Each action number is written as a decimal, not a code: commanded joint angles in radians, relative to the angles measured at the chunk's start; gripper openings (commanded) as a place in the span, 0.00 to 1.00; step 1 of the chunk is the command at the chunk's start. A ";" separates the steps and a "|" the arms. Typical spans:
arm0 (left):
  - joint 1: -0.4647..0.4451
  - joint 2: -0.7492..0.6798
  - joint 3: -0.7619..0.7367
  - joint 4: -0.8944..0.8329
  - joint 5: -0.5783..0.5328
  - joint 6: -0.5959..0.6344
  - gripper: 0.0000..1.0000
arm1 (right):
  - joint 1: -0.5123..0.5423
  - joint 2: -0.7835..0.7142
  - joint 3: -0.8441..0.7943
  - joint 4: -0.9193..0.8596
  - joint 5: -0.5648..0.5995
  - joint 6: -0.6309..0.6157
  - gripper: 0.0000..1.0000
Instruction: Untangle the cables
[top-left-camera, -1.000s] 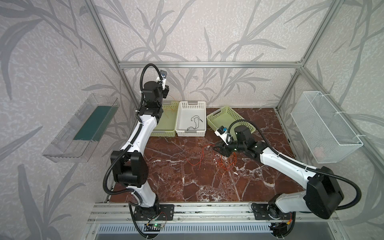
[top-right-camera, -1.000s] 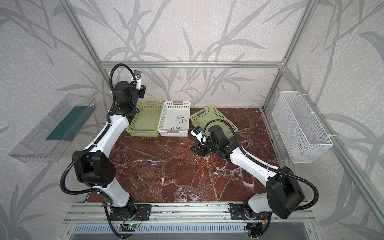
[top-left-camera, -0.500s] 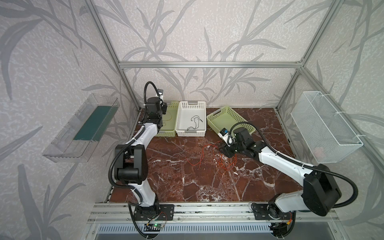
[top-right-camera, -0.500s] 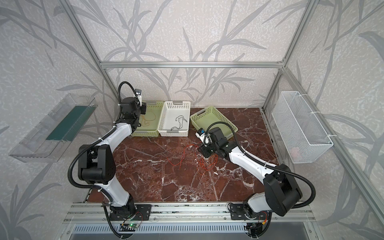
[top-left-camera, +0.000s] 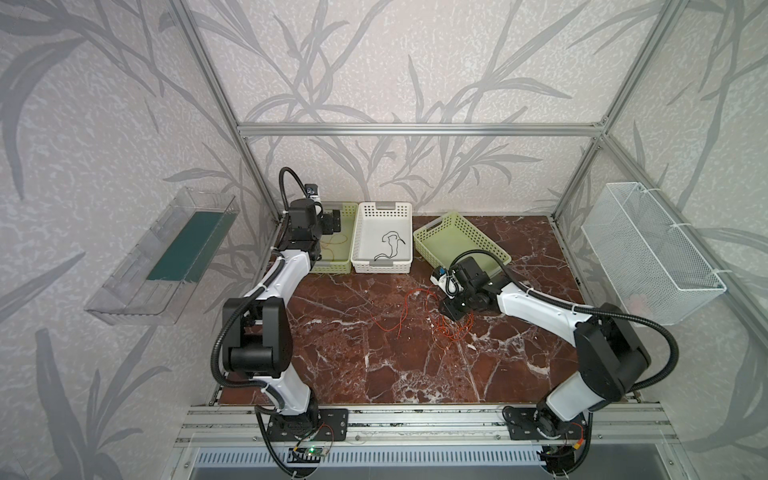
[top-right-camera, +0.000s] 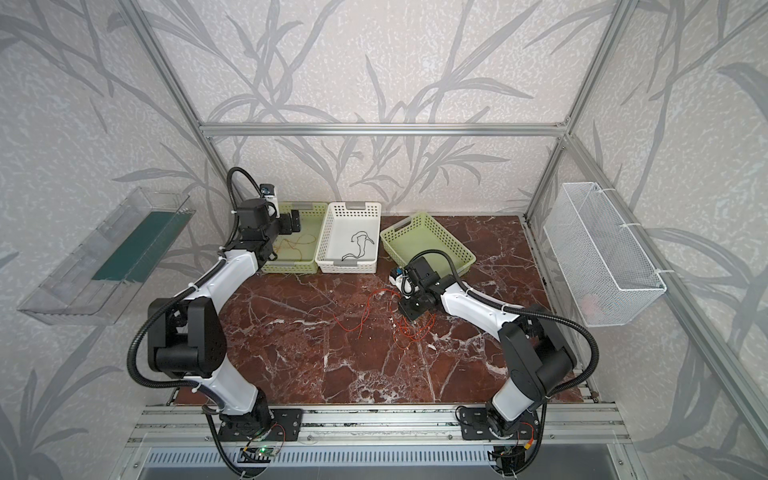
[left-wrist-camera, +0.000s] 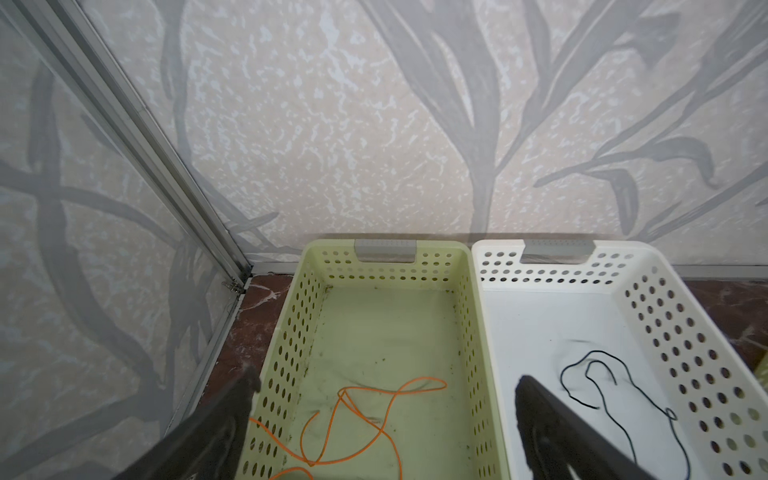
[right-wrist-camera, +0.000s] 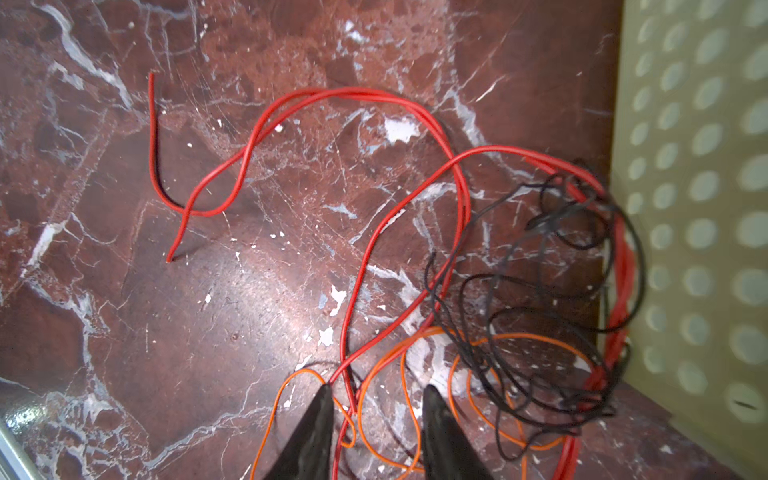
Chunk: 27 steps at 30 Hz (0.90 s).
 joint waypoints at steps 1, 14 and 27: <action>-0.018 -0.113 -0.053 -0.012 0.067 -0.073 0.99 | 0.018 0.057 0.043 -0.076 -0.004 0.003 0.35; -0.190 -0.387 -0.242 -0.074 0.146 0.008 0.99 | 0.042 0.154 0.098 -0.141 0.098 0.030 0.08; -0.332 -0.550 -0.400 -0.028 0.354 -0.028 0.86 | 0.068 -0.248 0.057 -0.016 -0.061 -0.018 0.00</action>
